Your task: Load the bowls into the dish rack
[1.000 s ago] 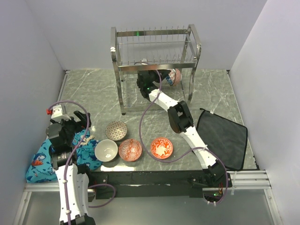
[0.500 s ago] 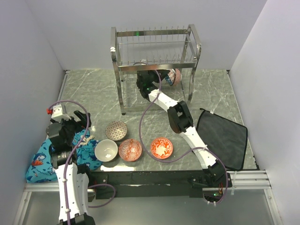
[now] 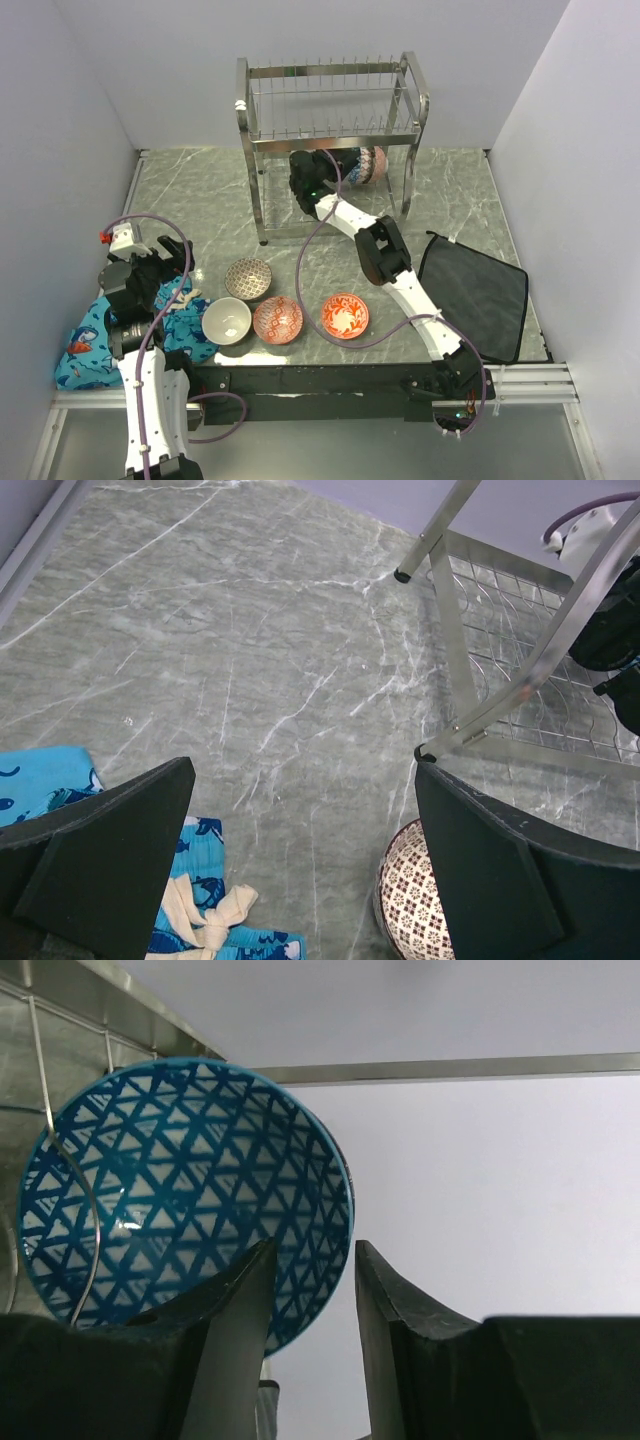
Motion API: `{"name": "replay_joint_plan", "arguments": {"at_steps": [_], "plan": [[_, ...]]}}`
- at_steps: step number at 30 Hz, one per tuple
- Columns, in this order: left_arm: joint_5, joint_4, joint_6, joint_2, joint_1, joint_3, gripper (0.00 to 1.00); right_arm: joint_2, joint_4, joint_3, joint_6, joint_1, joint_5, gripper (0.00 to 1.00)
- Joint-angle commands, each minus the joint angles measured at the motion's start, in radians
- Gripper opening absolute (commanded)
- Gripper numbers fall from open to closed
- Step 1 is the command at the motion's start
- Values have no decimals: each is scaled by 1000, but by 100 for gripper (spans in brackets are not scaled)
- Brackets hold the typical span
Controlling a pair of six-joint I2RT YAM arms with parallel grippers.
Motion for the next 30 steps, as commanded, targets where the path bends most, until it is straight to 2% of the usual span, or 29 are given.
{"name": "replay_joint_plan", "arguments": {"at_steps": [1, 11, 16, 17, 20, 21, 24, 28, 30], "plan": [[19, 42, -10, 0, 4, -1, 99, -59, 37, -34, 25, 18, -8, 46], [23, 38, -10, 3, 2, 5, 99, -172, 83, -117, 22, 53, -5, 48], [16, 30, -6, 3, 1, 12, 99, -252, 66, -215, 63, 61, 20, 50], [10, 27, -8, 3, 1, 12, 99, -307, 56, -295, 85, 63, 20, 61], [2, 22, -8, 1, 2, 18, 99, -447, -18, -488, 222, 81, -10, 85], [3, 21, -6, 0, 2, 19, 99, -482, -120, -531, 331, 87, -22, 89], [-3, 15, -5, 1, 1, 22, 99, -581, -272, -689, 500, 112, -62, 91], [-9, 7, 1, 0, 2, 27, 100, -667, -214, -898, 533, 145, -66, 91], [-15, 0, 3, 3, 1, 30, 99, -698, -257, -964, 603, 162, -60, 91]]}}
